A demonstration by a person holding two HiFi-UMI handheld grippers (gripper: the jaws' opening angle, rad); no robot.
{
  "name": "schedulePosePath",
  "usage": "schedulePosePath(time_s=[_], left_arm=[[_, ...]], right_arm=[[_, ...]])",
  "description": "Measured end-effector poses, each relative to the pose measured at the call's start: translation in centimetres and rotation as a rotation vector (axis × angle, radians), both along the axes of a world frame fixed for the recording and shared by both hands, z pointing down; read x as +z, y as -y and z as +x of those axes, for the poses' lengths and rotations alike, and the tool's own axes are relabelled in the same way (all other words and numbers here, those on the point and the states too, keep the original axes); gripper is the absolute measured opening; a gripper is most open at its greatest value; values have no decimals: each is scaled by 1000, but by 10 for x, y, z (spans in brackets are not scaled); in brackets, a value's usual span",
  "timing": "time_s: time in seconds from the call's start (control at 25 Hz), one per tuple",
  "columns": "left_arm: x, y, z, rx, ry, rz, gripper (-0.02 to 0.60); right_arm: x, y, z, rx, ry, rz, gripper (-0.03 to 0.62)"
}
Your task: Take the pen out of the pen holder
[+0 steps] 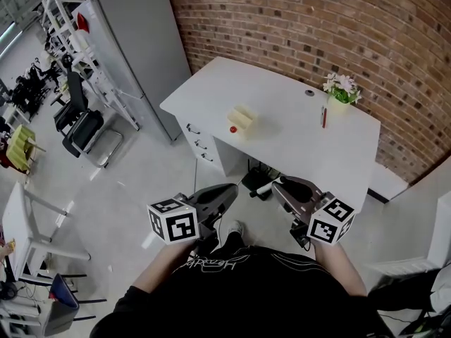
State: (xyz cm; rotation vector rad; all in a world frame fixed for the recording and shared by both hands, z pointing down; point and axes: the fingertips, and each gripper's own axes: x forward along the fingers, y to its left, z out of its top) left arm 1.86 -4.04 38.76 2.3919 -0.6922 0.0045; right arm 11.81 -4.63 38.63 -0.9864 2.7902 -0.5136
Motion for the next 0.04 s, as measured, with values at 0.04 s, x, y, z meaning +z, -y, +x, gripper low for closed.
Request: schedulePosePath(time_s=[0.04], left_arm=[[-1,-1,-1,-1,1,2,3]], right_arm=[[0,-1,0,1,1,0,69]])
